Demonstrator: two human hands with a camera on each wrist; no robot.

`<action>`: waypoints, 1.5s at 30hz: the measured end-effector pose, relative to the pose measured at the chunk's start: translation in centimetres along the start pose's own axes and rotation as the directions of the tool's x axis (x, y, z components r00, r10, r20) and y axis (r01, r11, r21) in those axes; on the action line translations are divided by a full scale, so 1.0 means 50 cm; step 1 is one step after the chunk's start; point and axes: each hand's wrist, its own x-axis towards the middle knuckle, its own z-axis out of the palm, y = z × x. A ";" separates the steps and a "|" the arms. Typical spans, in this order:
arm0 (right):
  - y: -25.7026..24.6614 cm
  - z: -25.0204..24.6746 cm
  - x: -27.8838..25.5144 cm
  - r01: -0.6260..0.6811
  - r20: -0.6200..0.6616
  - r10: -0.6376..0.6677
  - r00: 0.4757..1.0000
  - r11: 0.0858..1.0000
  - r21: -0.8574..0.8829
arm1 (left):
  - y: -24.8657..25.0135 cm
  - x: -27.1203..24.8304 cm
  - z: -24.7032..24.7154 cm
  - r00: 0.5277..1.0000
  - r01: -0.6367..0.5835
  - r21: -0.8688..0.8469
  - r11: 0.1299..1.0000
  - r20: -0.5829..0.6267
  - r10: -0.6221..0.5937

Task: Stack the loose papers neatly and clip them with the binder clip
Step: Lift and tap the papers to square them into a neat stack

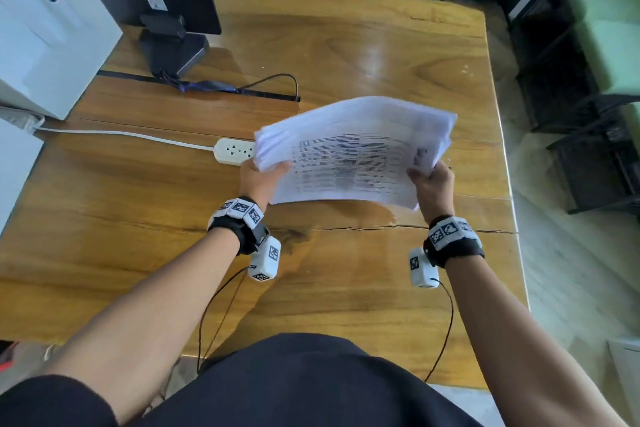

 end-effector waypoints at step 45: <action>-0.162 -0.006 0.033 0.216 -0.012 -0.220 0.975 0.945 0.244 | 0.193 -0.037 0.091 0.923 -0.323 -0.094 0.942 0.191 0.335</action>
